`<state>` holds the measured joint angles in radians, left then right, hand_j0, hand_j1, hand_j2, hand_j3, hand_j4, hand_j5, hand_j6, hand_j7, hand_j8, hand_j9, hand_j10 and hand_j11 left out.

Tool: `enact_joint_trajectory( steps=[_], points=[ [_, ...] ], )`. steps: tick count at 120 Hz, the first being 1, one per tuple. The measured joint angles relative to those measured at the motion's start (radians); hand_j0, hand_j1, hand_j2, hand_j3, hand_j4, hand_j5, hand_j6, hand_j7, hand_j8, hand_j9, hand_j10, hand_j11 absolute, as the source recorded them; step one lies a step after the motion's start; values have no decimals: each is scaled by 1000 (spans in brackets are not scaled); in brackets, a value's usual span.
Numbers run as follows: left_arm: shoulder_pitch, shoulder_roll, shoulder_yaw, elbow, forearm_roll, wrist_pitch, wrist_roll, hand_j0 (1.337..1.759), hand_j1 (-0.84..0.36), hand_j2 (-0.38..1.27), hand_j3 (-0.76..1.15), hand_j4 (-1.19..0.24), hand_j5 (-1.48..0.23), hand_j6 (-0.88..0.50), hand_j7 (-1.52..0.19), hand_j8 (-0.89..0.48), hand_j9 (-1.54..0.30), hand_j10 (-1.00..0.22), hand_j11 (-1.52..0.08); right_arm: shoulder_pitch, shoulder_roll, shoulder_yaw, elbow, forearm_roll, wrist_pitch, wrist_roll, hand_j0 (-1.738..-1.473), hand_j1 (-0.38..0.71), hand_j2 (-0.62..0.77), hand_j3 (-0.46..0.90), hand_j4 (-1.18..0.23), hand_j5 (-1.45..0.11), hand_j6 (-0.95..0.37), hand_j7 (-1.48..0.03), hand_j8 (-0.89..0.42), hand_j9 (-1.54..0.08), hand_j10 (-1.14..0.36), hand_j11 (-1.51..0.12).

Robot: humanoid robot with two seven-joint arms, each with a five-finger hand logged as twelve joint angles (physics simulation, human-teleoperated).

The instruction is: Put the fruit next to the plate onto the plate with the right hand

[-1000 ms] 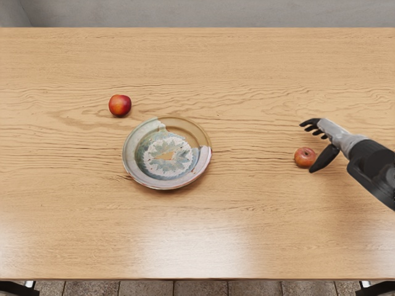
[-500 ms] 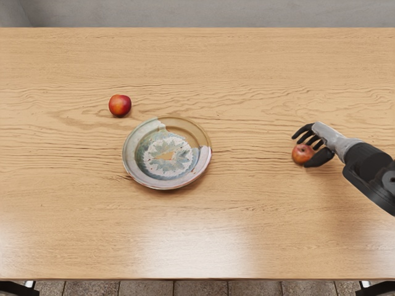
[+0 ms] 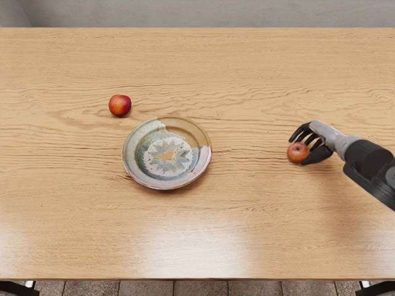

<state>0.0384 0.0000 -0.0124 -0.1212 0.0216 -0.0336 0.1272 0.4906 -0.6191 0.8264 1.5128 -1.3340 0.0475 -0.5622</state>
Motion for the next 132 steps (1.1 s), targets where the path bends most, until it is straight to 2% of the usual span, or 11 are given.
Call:
enact_joint_trajectory(
  steps=[51, 103, 132],
  points=[
    [0, 0, 0, 0, 0, 0, 0, 1658, 335, 3, 0, -12, -15, -12, -15, -12, -15, -12, -15, 39, 3, 125, 0, 215, 215, 2, -1658, 279, 126, 0, -578, -776, -461, -763, -475, -776, -578, -776],
    [0, 0, 0, 0, 0, 0, 0, 1658, 335, 2, 0, -12, -15, -12, -15, -12, -15, -12, -15, 69, 54, 135, -3, 354, 277, 8, -1658, 269, 109, 0, -580, -778, -475, -766, -482, -774, -583, -774],
    [0, 0, 0, 0, 0, 0, 0, 1658, 335, 2, 0, -12, -15, -12, -15, -12, -15, -12, -15, 72, 116, 135, -6, 379, 281, 5, -1658, 269, 110, 0, -580, -779, -476, -766, -482, -774, -583, -773]
  ],
)
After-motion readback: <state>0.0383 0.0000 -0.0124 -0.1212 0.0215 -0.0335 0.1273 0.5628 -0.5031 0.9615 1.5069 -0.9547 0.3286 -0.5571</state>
